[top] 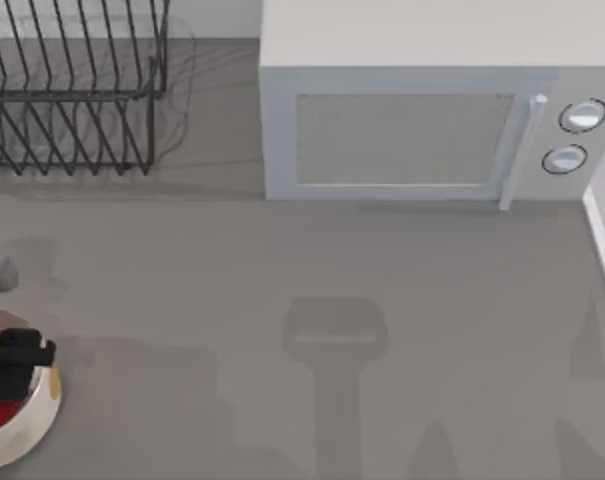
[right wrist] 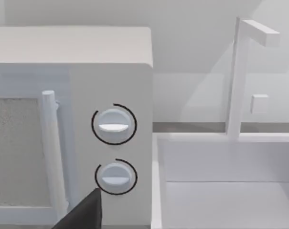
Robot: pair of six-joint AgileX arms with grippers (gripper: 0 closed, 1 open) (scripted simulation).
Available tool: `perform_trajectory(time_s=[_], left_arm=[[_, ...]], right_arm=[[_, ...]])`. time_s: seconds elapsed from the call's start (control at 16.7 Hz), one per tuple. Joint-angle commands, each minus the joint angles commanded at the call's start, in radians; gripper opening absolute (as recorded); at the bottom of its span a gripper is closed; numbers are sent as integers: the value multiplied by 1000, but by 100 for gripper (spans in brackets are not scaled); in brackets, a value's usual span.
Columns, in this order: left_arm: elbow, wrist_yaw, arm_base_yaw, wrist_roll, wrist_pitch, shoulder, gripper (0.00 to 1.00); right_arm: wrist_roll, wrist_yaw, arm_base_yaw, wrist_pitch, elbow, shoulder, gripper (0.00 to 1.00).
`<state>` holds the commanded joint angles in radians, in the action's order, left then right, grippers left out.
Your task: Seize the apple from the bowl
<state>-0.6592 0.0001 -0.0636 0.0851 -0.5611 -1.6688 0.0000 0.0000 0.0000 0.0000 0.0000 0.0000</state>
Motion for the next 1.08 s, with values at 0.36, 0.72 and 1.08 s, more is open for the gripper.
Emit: perform_trajectory(time_s=[0.36, 0.72, 1.08], left_arm=[[0, 0, 0, 0, 0, 0, 25], [0, 0, 0, 0, 0, 0, 0], [-53, 3, 4, 23, -113, 129, 0]], right_arm=[[0, 0, 0, 0, 0, 0, 100], [0, 0, 0, 0, 0, 0, 100], [0, 0, 0, 0, 0, 0, 100]])
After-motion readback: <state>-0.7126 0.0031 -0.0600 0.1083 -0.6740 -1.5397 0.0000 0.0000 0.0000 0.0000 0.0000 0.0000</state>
